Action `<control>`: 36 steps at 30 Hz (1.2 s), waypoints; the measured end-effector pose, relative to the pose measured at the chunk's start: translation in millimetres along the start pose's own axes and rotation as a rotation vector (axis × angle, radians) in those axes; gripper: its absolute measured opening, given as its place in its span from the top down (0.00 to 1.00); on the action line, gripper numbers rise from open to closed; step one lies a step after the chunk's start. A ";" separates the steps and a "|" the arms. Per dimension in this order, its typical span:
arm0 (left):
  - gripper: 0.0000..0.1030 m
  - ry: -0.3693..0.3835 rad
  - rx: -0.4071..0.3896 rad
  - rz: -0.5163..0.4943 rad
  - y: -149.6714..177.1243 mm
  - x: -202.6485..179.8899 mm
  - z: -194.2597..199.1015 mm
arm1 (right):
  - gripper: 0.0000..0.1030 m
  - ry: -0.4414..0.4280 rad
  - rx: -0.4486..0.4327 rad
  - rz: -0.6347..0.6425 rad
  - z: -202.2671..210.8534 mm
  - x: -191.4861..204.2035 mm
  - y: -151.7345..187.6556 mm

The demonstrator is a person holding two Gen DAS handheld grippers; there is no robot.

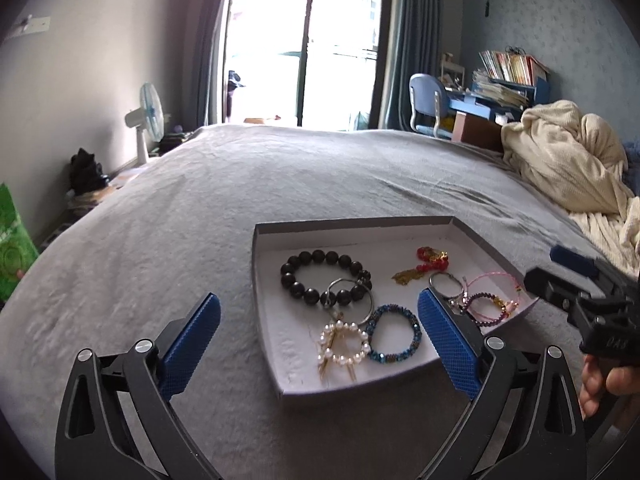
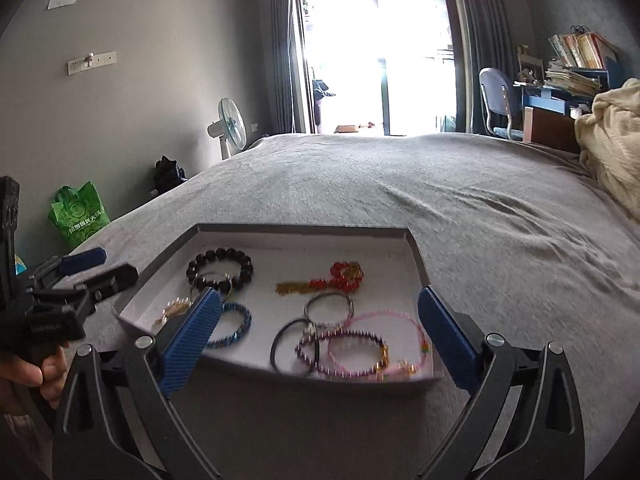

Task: Organize jewelry

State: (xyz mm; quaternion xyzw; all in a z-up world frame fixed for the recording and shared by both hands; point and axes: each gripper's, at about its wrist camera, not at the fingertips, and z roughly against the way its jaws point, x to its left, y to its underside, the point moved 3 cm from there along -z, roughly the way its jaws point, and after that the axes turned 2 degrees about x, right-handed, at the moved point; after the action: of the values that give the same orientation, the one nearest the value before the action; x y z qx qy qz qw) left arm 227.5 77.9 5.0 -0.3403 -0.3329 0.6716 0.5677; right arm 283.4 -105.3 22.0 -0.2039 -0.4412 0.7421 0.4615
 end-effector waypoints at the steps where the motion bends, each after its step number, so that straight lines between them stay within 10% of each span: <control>1: 0.05 0.000 -0.001 0.005 2.5 -0.2 3.6 | 0.05 0.000 -0.002 -0.007 2.7 -1.4 3.0; 36: 0.05 -0.007 -0.083 -0.023 59.2 -21.7 62.7 | 0.05 0.086 -0.068 -0.014 71.9 10.1 61.7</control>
State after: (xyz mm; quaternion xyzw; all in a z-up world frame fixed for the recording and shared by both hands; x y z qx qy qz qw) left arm 146.0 44.8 -8.3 -0.3571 -0.3664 0.6519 0.5597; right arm 196.2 -141.5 9.0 -0.2482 -0.4474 0.7140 0.4780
